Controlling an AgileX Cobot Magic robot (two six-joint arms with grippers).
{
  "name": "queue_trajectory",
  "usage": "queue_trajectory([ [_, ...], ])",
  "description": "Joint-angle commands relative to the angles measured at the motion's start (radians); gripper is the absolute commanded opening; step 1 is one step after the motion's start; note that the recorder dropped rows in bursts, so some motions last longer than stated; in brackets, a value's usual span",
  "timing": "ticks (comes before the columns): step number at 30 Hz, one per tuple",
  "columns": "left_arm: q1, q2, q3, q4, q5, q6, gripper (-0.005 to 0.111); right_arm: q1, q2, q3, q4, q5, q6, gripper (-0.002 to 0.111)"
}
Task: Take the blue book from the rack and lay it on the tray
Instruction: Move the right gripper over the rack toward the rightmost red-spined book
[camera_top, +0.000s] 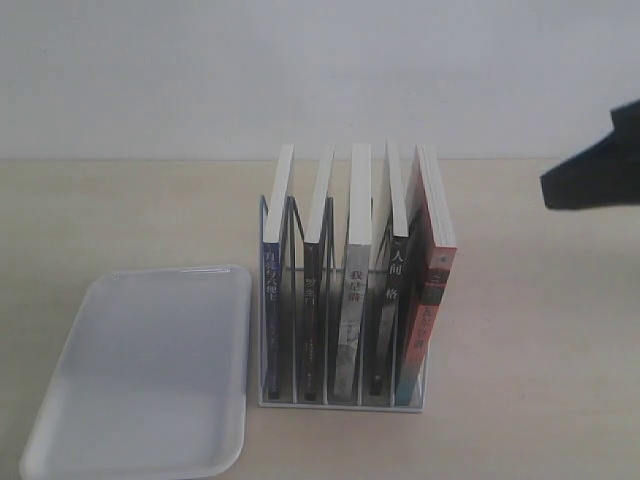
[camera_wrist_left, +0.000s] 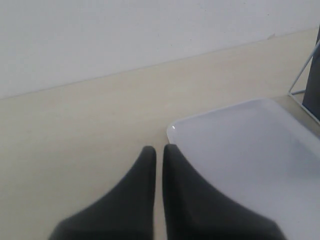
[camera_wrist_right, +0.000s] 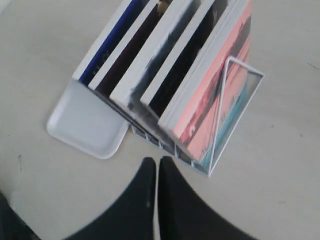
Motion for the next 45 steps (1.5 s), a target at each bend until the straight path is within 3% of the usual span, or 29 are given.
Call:
queue_trajectory([
  [1,-0.009,-0.002,0.003,-0.008,-0.014,-0.010,0.005,0.000,0.127,-0.152,-0.038,0.086,0.031,0.001],
  [7,-0.009,-0.002,0.003,-0.008,-0.014,-0.010,0.005,0.144,0.164,-0.235,-0.256,0.087,0.211,0.001],
  [14,-0.009,-0.002,0.003,-0.008,-0.014,-0.010,0.005,0.544,0.099,-0.155,-0.714,-0.059,0.600,0.001],
  [17,-0.009,-0.002,0.003,-0.008,-0.014,-0.010,0.005,0.637,0.107,-0.166,-0.935,-0.007,0.766,0.001],
  [19,-0.009,-0.002,0.003,-0.008,-0.014,-0.010,0.005,0.649,0.133,-0.196,-1.027,0.018,0.801,0.001],
  [24,-0.009,-0.002,0.003,-0.008,-0.014,-0.010,0.005,0.645,0.262,-0.360,-1.056,0.097,0.803,0.002],
  [26,-0.009,-0.002,0.003,-0.008,-0.014,-0.010,0.005,0.645,0.329,-0.437,-1.051,0.145,0.841,0.007],
  [28,-0.009,-0.002,0.003,-0.008,-0.014,-0.010,0.005,0.645,0.384,-0.490,-1.051,0.187,0.889,0.020],
  [32,-0.009,-0.002,0.003,-0.008,-0.014,-0.010,0.005,0.647,0.471,-0.542,-1.040,0.199,0.950,0.064],
  [33,-0.009,-0.002,0.003,-0.008,-0.014,-0.010,0.005,0.647,0.491,-0.548,-1.040,0.199,0.957,0.070],
  [35,-0.009,-0.002,0.003,-0.008,-0.014,-0.010,0.005,0.637,0.529,-0.557,-1.045,0.199,0.980,0.065],
  [39,-0.009,-0.002,0.003,-0.008,-0.014,-0.010,0.005,0.579,0.572,-0.559,-1.015,0.191,1.017,0.045],
  [41,-0.009,-0.002,0.003,-0.008,-0.014,-0.010,0.005,0.552,0.580,-0.559,-0.975,0.173,1.005,0.045],
  [45,-0.009,-0.002,0.003,-0.008,-0.014,-0.010,0.005,0.528,0.595,-0.559,-0.910,0.138,0.968,0.055],
])
